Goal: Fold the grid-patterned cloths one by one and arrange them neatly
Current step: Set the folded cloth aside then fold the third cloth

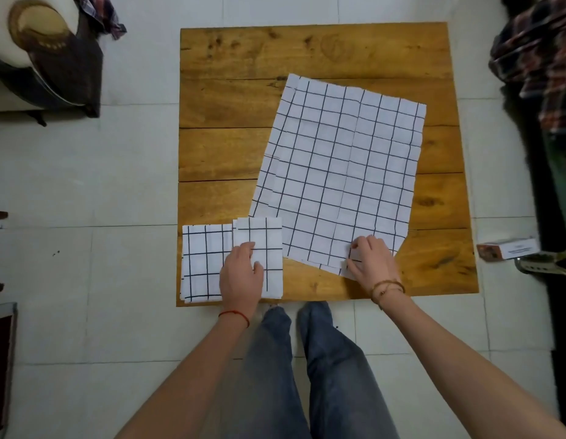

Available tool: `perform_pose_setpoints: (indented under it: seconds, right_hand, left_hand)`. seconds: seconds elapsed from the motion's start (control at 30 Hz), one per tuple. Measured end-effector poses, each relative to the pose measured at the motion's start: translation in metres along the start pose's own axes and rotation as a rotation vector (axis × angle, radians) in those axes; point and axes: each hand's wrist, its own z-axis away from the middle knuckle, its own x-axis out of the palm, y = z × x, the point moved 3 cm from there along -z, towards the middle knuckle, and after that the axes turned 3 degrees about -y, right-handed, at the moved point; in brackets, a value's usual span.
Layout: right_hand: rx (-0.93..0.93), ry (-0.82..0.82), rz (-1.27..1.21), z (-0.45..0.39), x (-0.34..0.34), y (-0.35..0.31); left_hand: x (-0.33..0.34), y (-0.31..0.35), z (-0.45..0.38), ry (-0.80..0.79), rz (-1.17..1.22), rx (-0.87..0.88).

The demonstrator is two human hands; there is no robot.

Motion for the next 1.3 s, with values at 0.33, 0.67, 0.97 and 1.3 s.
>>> perform_pose_setpoints:
  seconds: [0.33, 0.67, 0.97, 1.3]
  right_hand:
    - [0.049, 0.017, 0.186, 0.011, 0.006, 0.057]
    - [0.117, 0.426, -0.269, 0.006, -0.089, 0.087]
    - [0.160, 0.471, -0.330, -0.002, -0.189, 0.134]
    - [-0.027, 0.377, -0.583, 0.002, -0.305, 0.133]
  left_hand:
    - [0.064, 0.082, 0.004, -0.253, -0.171, 0.273]
    - [0.089, 0.187, 0.000, -0.240, -0.236, 0.399]
    - [0.007, 0.253, -0.036, -0.191, -0.029, 0.407]
    - [-0.140, 0.298, -0.036, -0.109, -0.019, 0.555]
